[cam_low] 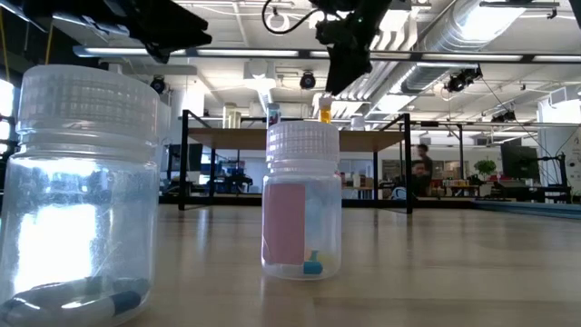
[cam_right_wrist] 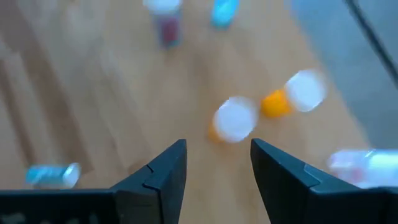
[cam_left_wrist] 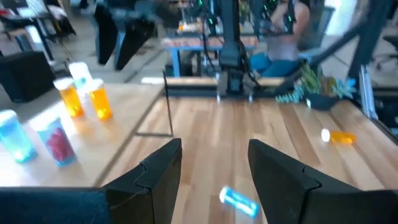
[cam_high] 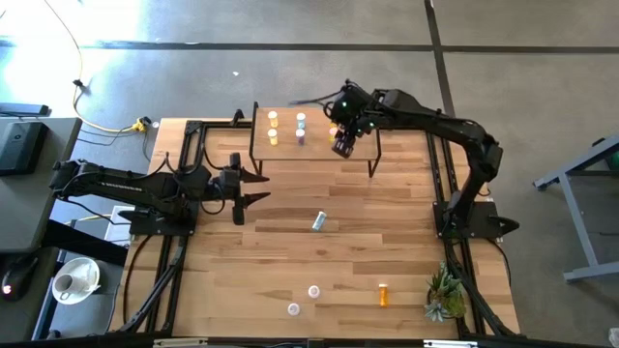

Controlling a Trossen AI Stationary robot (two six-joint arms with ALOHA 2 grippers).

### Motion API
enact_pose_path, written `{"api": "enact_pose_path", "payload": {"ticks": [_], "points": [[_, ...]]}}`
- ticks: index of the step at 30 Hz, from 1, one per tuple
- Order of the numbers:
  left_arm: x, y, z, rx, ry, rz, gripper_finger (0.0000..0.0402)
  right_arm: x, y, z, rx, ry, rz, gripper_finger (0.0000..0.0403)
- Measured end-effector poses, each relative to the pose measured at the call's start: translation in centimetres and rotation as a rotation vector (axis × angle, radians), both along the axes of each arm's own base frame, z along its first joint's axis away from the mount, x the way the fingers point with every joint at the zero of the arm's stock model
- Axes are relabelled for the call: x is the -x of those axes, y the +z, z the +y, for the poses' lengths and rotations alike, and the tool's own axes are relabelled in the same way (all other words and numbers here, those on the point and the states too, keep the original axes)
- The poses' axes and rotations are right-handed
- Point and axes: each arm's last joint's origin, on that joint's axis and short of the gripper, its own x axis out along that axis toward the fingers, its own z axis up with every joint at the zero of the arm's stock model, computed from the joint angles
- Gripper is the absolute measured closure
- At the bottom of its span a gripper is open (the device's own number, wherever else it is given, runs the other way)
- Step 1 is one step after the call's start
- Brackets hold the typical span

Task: Pick and place medicine bottles onto shelf by color
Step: Put the bottom transparent pill bottle on the shelf aligned with the other transparent pill bottle

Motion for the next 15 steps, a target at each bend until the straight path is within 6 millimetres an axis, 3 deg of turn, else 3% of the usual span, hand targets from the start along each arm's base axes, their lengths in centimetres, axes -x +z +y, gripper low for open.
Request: {"api": "enact_pose_path", "payload": {"ticks": [7, 15], "points": [[-0.1, -0.7, -0.5, 0.047, -0.097, 0.061, 0.0227, -0.4, -1.6, 4.3, -0.009, 0.044, 0.094, 0.0233], [-0.7, -1.2, -1.4, 0.133, -0.157, 0.080, 0.0227, 0.5, -2.9, 11.0, 0.006, 0.062, 0.088, 0.0233]]}}
